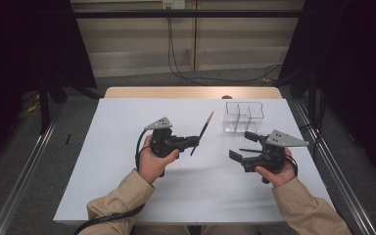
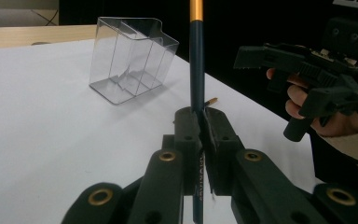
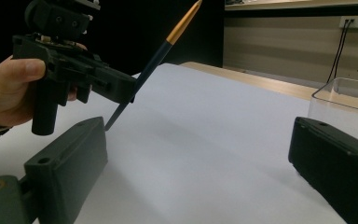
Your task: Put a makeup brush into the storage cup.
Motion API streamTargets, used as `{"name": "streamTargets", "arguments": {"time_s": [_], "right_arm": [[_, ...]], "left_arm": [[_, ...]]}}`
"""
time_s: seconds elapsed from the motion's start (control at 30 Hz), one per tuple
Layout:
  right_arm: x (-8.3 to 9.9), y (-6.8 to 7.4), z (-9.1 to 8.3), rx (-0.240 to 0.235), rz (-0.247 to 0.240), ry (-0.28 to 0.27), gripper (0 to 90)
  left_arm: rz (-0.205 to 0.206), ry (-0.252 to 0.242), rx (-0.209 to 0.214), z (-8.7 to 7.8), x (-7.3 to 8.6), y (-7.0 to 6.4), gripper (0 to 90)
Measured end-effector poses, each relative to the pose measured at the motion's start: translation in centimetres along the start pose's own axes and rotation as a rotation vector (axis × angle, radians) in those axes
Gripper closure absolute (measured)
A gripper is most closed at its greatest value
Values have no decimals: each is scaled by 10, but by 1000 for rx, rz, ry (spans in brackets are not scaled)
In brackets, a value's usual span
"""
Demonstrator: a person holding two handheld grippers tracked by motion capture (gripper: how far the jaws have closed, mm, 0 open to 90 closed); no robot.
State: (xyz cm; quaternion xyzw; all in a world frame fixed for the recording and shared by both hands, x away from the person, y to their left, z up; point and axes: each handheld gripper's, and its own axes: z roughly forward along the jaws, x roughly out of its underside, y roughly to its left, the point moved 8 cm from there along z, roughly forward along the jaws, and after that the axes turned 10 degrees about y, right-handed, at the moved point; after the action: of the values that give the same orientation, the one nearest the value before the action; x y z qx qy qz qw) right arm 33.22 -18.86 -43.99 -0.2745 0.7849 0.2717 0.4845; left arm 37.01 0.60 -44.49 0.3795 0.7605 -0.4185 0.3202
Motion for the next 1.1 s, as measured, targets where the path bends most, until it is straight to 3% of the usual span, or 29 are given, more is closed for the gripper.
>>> {"name": "streamTargets", "arguments": {"time_s": [0.17,0.5,0.77,0.93,1.03,1.1], "right_arm": [[-5,0,2,-2,15,-6,84],[-18,6,16,-63,33,-6,238],[-30,7,26,-62,41,-22,290],[-35,10,30,-53,20,-20,334],[-37,13,33,-76,19,-15,437],[-36,16,36,-89,25,5,452]], "left_arm": [[26,5,12,2,0,-6,848],[39,16,30,6,1,-14,849],[39,20,38,9,3,-14,849],[39,27,39,11,5,-15,849],[39,28,41,12,5,-16,849],[45,25,43,12,5,-17,849]]}}
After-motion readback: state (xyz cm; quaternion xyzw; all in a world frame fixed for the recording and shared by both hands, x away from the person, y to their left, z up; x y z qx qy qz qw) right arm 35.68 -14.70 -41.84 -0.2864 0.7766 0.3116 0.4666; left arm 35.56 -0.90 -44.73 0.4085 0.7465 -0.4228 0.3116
